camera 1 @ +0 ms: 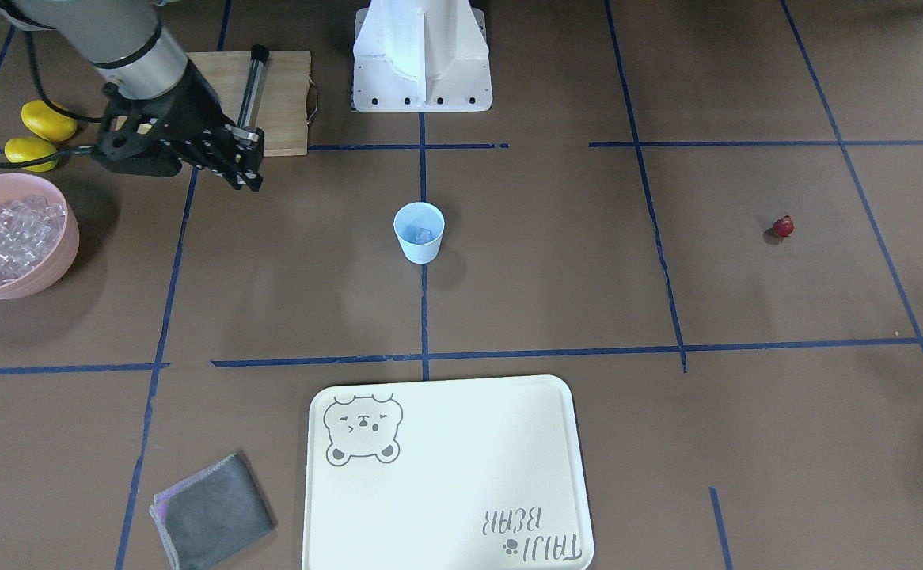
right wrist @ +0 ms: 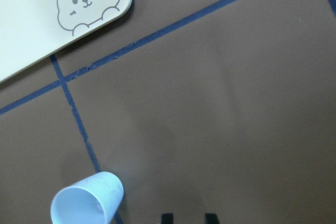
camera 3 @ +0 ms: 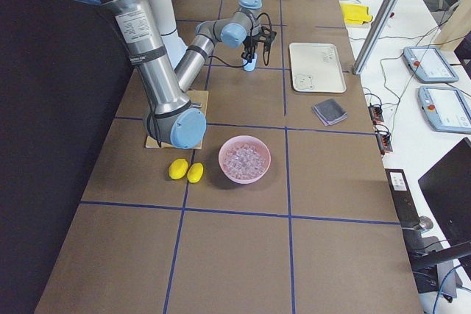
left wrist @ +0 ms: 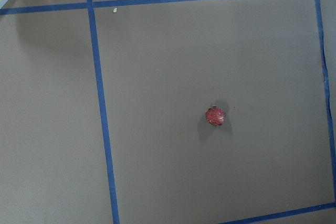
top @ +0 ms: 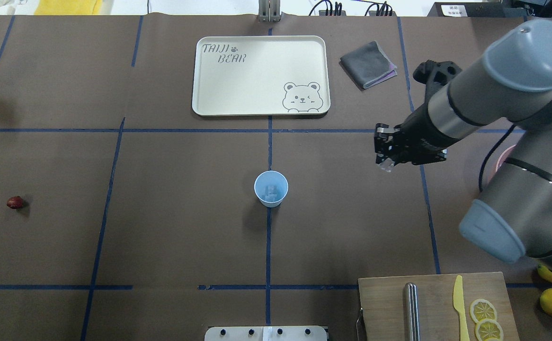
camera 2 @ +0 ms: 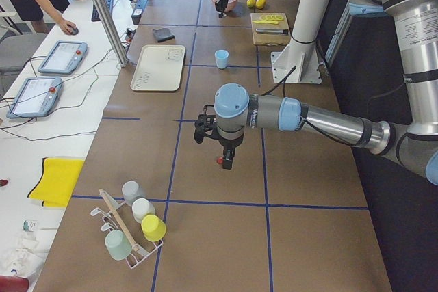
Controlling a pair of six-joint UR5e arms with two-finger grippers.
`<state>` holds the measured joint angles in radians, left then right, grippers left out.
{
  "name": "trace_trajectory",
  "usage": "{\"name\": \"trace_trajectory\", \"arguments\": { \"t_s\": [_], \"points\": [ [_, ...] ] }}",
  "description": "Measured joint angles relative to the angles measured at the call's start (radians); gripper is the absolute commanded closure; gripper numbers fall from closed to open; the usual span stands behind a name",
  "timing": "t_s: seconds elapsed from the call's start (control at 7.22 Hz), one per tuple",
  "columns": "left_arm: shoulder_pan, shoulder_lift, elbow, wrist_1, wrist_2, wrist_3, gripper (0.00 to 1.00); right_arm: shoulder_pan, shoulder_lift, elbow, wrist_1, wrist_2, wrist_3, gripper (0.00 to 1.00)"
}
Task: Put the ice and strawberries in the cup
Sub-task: 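Carry the ice cube over the blue cup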
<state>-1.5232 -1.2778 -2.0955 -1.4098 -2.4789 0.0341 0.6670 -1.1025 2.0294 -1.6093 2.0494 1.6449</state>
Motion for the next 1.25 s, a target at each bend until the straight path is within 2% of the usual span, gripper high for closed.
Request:
{"name": "trace_trajectory", "arguments": {
  "t_s": [0.28, 0.42, 0.55, 0.69, 0.83, 1.11, 1.25],
  "points": [
    [0.000, 0.000, 0.000, 0.000, 0.000, 0.001, 0.00, -0.099, 0.117, -0.093, 0.014, -0.125, 0.185, 1.00],
    [0.000, 0.000, 0.000, 0.000, 0.000, 0.001, 0.00, -0.121, 0.174, -0.167, 0.057, -0.155, 0.242, 1.00],
    [0.000, 0.001, 0.000, 0.000, 0.000, -0.001, 0.00, -0.133, 0.218, -0.249, 0.122, -0.178, 0.291, 0.96],
    [0.000, 0.001, 0.000, 0.000, 0.000, -0.004, 0.00, -0.140, 0.250, -0.319, 0.173, -0.191, 0.314, 0.73],
    [0.000, 0.001, 0.000, 0.000, 0.000, -0.008, 0.00, -0.148, 0.263, -0.355, 0.195, -0.197, 0.318, 0.68],
    [0.000, 0.000, 0.000, 0.000, 0.000, -0.011, 0.00, -0.165, 0.258, -0.375, 0.205, -0.199, 0.315, 0.67],
    [0.000, 0.000, 0.000, 0.000, 0.000, -0.011, 0.00, -0.168, 0.251, -0.375, 0.205, -0.198, 0.315, 0.50]
  ]
}}
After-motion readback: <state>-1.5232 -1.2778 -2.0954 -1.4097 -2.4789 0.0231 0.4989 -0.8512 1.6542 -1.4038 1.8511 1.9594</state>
